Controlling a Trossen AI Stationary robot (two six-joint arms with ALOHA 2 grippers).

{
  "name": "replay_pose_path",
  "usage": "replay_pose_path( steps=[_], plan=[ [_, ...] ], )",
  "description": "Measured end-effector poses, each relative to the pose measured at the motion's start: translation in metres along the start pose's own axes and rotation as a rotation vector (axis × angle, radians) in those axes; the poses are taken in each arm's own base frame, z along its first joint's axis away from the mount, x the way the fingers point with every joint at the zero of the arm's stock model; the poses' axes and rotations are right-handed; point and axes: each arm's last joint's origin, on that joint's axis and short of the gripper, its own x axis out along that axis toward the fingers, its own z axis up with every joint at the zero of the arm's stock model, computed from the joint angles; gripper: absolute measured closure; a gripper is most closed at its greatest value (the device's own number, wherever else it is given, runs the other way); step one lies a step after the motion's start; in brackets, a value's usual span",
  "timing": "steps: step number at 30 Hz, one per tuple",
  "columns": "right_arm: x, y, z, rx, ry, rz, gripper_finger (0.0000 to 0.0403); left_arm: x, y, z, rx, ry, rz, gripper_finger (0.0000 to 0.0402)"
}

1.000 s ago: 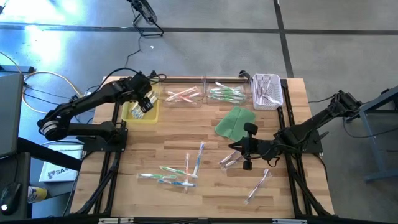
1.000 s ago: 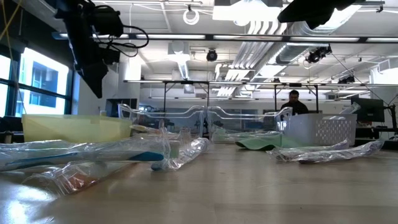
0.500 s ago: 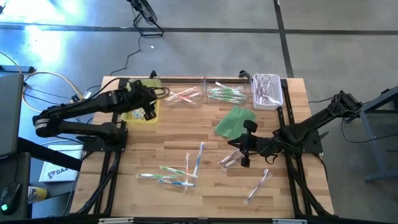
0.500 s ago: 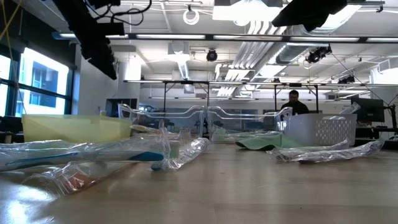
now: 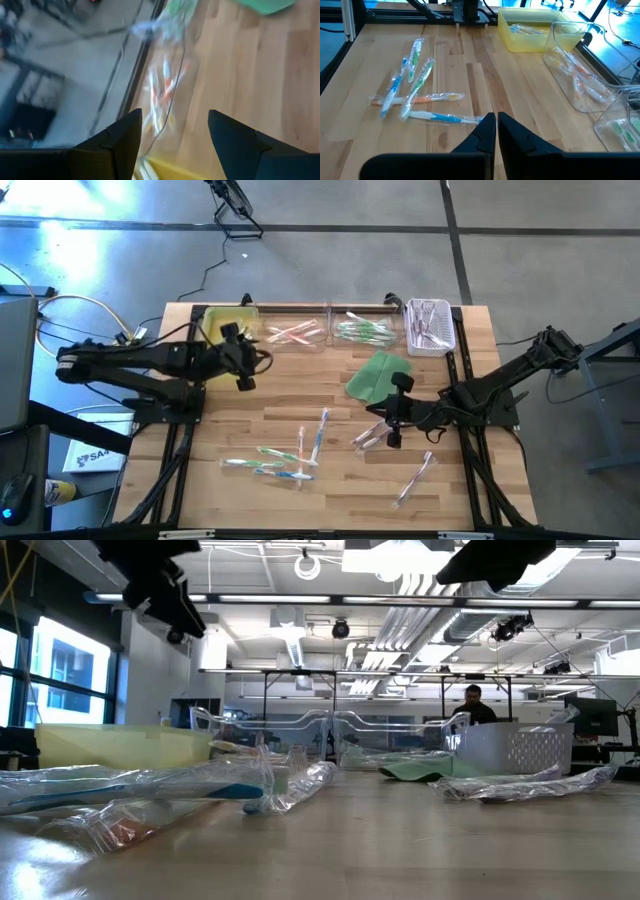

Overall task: Pick & Place Toothbrushes
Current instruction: Put the purple toothbrush into the white bin

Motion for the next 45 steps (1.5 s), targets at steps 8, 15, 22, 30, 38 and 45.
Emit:
replay_pose_path(
  steps=[8,15,22,30,38,45],
  plan=[
    [0.0,0.0,0.0,0.0,0.0,0.0,0.0392,-0.015,-0.04,0.008,0.176,-0.224,-0.061,0.0181],
    [0.0,0.0,0.0,0.001,0.0,0.0,0.0392,-0.023,-0.078,-0.003,0.278,-0.413,-0.142,0.0181],
    [0.0,0.0,0.0,0.047,0.0,0.0,0.0392,-0.039,-0.098,-0.008,0.391,-0.62,-0.157,0.0181],
    [0.0,0.0,0.0,0.06,-0.001,-0.003,0.0392,-0.051,-0.08,-0.02,0.4,-0.705,-0.124,0.0181],
    [0.007,0.004,-0.005,0.076,0.026,-0.012,0.0392,-0.051,-0.068,-0.055,0.293,-0.87,-0.121,0.0181],
    [0.023,0.012,-0.014,0.055,0.066,-0.021,0.0392,-0.047,-0.066,-0.076,0.242,-0.929,-0.122,0.0181]
  ],
)
